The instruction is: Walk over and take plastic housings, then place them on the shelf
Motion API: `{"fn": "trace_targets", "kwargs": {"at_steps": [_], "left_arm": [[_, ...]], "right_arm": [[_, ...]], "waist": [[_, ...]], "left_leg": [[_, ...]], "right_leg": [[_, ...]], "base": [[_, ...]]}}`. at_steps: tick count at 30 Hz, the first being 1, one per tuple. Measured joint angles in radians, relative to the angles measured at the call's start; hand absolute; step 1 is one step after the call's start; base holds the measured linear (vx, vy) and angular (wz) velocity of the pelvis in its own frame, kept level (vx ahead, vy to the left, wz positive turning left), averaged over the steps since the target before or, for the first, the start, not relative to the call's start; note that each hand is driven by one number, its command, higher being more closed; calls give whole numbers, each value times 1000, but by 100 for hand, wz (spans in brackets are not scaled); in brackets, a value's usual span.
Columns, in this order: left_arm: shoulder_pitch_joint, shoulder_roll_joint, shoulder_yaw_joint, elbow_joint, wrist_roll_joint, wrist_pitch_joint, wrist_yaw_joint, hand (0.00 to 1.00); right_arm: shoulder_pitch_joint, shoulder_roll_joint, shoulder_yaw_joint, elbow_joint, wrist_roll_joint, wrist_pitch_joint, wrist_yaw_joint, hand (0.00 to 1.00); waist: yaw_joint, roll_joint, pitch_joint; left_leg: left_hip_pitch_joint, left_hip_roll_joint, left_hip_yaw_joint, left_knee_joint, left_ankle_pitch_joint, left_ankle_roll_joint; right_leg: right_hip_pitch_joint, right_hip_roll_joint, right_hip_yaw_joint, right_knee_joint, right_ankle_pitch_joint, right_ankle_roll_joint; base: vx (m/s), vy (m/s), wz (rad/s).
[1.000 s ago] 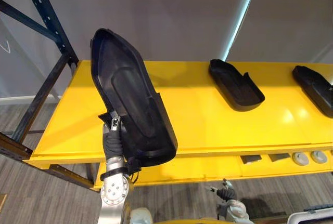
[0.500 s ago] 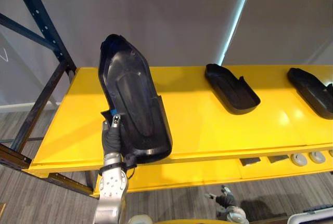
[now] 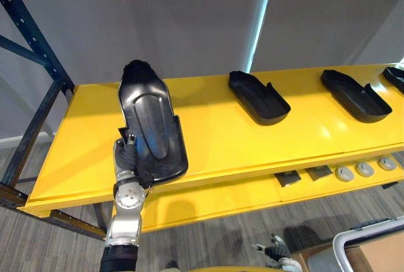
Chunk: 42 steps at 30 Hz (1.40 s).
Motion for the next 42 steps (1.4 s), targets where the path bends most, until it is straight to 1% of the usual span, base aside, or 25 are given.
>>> {"fn": "trace_targets", "kwargs": {"at_steps": [4,6,11,17,18,20,24,27,30,34,39,42], "left_arm": [[-57,30,30,61,9,17,0,100],[-89,62,40,96,13,22,-1,100],[-150,64,72,159,37,32,-4,100],[-198,84,74,210,39,43,-2,100],[-206,86,75,217,39,43,0,0],[-225,88,76,232,40,45,15,0],[-271,91,109,259,48,66,52,0],[-290,91,109,262,76,74,77,0],[-308,91,110,266,77,79,106,0],[-351,102,109,279,76,79,110,0],[-355,109,110,303,74,80,113,0],[-357,117,110,303,67,80,123,0]], "right_arm": [[0,-2,0,1,-9,0,3,0],[-3,-6,1,1,-9,0,20,0],[-9,-9,1,17,-10,-1,22,0],[-18,-11,2,25,-16,-1,23,0],[-18,-11,2,25,-16,-1,23,0],[-18,-12,2,25,-16,-1,23,0],[-19,-13,7,25,-16,-6,22,0],[-23,-11,7,25,-16,-9,22,0],[-22,-11,8,23,-16,-12,21,0],[-22,-10,9,21,-16,-13,21,0],[-18,-10,11,21,-15,-14,21,0],[-15,-10,11,21,-15,-15,21,0]], "waist": [[1,2,1],[0,6,3],[0,6,4],[-1,6,10],[-1,6,11],[-1,5,13],[-1,1,20],[-3,-5,34],[-2,-8,36],[-3,-9,37],[-25,-18,44],[-26,-21,50]], "left_leg": [[4,-9,1,-15,8,5],[6,-17,2,-40,20,9],[12,-27,1,-67,34,14],[14,-29,-1,-76,36,14],[15,-30,-2,-78,36,14],[15,-31,-4,-84,37,13],[9,-31,-3,-96,38,11],[8,-32,-3,-96,38,11],[6,-32,-6,-96,38,11],[6,-32,-8,-96,38,11],[8,-32,-10,-96,38,11],[9,-32,-10,-96,38,11]], "right_leg": [[-1,1,9,-11,11,5],[-11,-2,17,-17,19,9],[-16,-6,18,-20,21,12],[-16,-6,19,-25,21,11],[-17,-6,19,-26,21,11],[-18,-6,19,-30,21,11],[-31,-4,25,-34,22,11],[-32,-4,26,-36,22,11],[-32,-4,36,-36,22,10],[-32,-4,38,-35,23,9],[-34,-4,38,-32,23,8],[-34,-4,39,-32,23,8]], "base": [[-17,8,-4],[-13,25,-9],[0,6,-1],[0,0,0],[0,0,0],[0,0,0],[34,0,-6],[49,-3,-3],[55,-4,-9],[11,0,-2],[0,0,0],[0,0,0]]}}
